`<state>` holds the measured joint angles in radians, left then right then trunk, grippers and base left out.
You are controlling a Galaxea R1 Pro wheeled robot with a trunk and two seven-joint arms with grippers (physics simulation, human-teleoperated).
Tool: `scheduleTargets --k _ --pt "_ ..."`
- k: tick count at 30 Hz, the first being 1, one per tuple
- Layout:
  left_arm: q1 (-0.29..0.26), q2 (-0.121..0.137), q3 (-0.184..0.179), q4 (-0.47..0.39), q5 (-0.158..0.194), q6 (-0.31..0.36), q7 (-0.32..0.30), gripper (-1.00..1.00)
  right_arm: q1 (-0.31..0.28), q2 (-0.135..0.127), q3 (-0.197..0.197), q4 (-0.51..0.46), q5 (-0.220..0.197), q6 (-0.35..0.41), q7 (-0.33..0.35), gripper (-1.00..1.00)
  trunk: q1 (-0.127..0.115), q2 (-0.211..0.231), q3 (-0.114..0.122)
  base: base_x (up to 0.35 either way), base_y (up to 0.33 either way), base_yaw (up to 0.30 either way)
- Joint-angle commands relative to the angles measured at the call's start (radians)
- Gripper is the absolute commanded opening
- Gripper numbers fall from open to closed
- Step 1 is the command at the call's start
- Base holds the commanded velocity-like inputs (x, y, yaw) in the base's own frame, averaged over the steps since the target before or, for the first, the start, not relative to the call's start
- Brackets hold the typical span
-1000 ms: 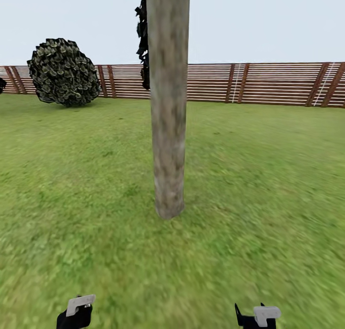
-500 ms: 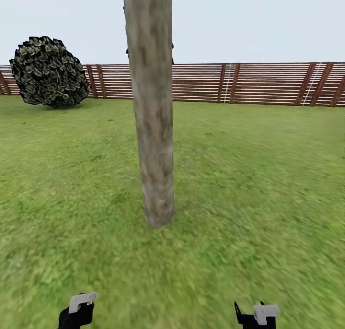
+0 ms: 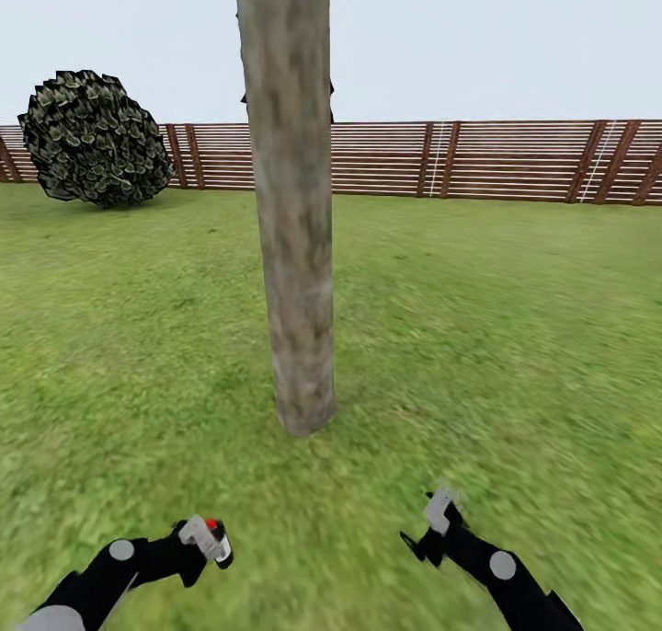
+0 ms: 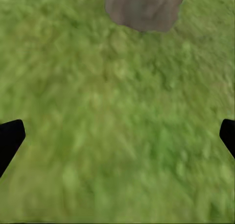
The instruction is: In the garden, pick up the pesticide atomizer on the floor and spray pesticide onto both trees until each tree trunk is fully covered.
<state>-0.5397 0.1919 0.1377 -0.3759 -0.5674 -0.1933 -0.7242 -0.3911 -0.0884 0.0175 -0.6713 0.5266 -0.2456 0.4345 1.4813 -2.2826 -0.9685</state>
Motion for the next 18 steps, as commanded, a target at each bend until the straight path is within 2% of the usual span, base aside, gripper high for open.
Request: scheduleTargets --k 1,3,4,6,7,8,10,13,14,18 --pt "-0.013 -0.002 0.009 -0.004 -0.06 -0.001 -0.066 -1.0 -0.022 0.0 0.001 -0.007 0.019 0.015 0.071 1.0 0.0 0.0 -0.001 0.0 0.0 0.0" --pt "-0.035 -0.01 0.01 -0.017 -0.155 0.004 -0.175 -1.0 -0.061 0.004 0.002 -0.015 0.036 0.04 0.201 1.0 0.0 0.0 -0.001 0.0 0.0 0.0" --pt "-0.039 -0.012 0.01 -0.021 -0.182 0.005 -0.202 -1.0 -0.069 0.007 0.003 -0.016 0.042 0.045 0.24 1.0 0.0 0.0 -0.001 0.0 0.0 0.0" --pt "-0.043 -0.015 0.01 -0.027 -0.214 0.005 -0.229 -1.0 -0.077 0.019 0.003 -0.017 0.056 0.049 0.291 1.0 0.0 0.0 -0.001 0.0 0.0 0.0" --pt "-0.046 -0.018 0.01 -0.033 -0.247 0.004 -0.247 -1.0 -0.082 0.046 0.004 -0.018 0.095 0.052 0.345 1.0 0.0 0.0 -0.001 0.0 0.0 0.0" --pt "-0.047 -0.02 0.01 -0.035 -0.266 0.004 -0.257 -1.0 -0.084 0.064 0.007 -0.019 0.138 0.052 0.369 1.0 0.0 0.0 -0.001 0.0 0.0 0.0" --pt "-0.047 -0.022 0.01 -0.037 -0.286 0.003 -0.275 -1.0 -0.086 0.087 0.01 -0.019 0.196 0.053 0.384 1.0 0.0 0.0 -0.001 0.0 0.0 0.0" --pt "-0.048 -0.024 0.009 -0.038 -0.313 0.002 -0.298 -1.0 -0.088 0.117 0.013 -0.019 0.242 0.054 0.394 1.0 0.0 0.0 -0.001 0.0 0.0 0.0" --pt "-0.048 -0.024 0.009 -0.038 -0.316 0.002 -0.299 -1.0 -0.088 0.12 0.013 -0.019 0.244 0.054 0.394 1.0 0.0 0.0 -0.001 0.0 0.0 0.0" --pt "-0.048 -0.052 0.008 -0.038 -0.373 0.002 -0.303 -1.0 -0.09 0.156 0.019 -0.019 0.255 0.054 0.397 1.0 0.0 0.0 -0.001 0.0 0.0 0.0"
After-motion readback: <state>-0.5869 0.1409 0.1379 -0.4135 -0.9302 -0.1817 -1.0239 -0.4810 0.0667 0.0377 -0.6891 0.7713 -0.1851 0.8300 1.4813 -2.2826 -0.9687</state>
